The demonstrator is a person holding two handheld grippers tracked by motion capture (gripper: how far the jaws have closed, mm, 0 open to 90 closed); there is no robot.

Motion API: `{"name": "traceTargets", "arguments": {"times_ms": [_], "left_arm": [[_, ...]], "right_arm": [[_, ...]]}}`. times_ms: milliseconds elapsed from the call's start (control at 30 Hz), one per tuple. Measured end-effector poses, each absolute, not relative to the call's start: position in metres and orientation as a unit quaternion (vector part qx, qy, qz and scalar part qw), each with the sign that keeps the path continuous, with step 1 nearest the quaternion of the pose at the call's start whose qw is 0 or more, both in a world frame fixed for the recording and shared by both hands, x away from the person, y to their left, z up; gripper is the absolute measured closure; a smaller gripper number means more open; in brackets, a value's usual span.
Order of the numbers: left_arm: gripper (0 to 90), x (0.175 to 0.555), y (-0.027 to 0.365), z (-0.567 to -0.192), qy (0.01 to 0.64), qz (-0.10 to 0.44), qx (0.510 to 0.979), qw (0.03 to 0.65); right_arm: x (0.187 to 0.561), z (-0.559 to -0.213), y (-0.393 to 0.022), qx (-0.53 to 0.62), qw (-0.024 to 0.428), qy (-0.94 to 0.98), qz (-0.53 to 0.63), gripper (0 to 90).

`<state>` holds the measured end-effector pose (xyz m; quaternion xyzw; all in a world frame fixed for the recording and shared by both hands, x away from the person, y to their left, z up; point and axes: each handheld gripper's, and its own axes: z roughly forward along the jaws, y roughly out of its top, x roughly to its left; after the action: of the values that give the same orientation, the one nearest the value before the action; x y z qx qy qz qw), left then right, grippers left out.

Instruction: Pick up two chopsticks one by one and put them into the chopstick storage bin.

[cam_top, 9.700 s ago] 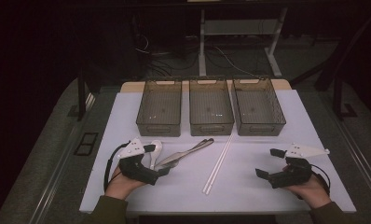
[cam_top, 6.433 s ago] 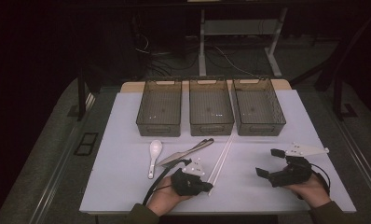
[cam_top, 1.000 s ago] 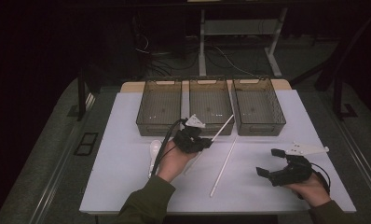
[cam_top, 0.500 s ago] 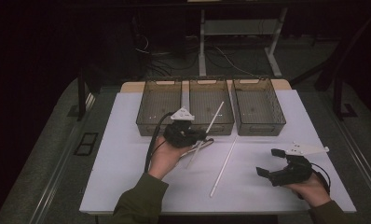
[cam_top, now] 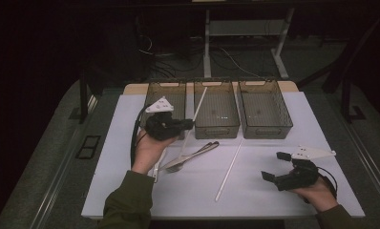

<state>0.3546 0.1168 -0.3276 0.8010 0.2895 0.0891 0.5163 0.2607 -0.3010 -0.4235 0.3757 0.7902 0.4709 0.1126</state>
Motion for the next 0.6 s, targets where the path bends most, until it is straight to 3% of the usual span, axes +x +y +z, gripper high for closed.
{"name": "traceTargets", "arguments": {"times_ms": [600], "left_arm": [[84.7, 0.383, 0.169, -0.309, 0.290, 0.129, 0.773, 0.549]], "right_arm": [[0.262, -0.427, -0.301, 0.375, 0.117, 0.788, 0.474, 0.5]]}}
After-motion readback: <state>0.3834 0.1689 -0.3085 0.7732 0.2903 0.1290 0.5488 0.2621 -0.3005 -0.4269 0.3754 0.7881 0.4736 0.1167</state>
